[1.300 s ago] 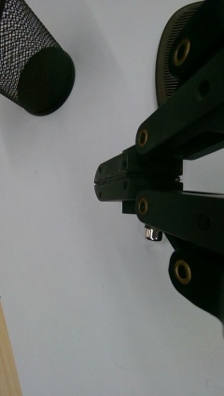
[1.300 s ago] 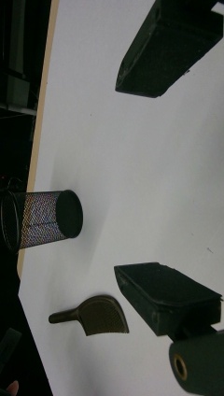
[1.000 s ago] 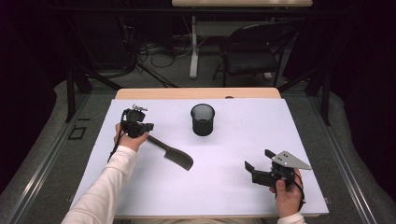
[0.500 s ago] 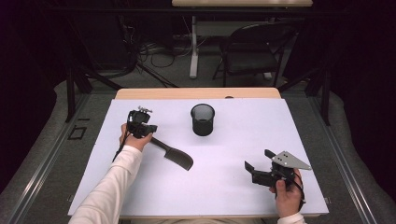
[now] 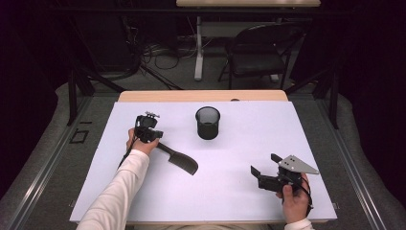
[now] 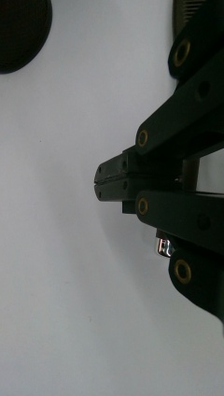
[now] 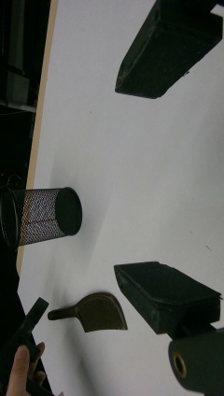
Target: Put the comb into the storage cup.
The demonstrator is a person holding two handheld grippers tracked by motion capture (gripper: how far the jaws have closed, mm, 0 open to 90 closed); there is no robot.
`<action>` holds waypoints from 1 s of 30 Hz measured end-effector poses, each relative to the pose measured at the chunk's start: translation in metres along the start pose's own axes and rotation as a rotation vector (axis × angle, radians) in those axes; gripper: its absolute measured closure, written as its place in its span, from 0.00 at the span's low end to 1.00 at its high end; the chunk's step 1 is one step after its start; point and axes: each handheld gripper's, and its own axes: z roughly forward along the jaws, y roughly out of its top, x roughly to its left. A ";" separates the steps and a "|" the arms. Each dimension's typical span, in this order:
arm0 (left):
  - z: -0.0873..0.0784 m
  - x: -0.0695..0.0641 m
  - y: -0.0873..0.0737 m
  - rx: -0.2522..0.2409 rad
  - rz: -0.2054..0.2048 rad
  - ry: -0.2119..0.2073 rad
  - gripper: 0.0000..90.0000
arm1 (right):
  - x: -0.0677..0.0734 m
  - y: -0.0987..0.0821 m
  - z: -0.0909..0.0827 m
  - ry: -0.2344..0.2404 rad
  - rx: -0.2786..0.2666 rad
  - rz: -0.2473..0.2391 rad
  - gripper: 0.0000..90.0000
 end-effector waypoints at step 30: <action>0.013 -0.001 -0.006 0.067 0.028 0.018 1.00 | 0.000 0.000 0.001 0.007 0.010 -0.009 0.15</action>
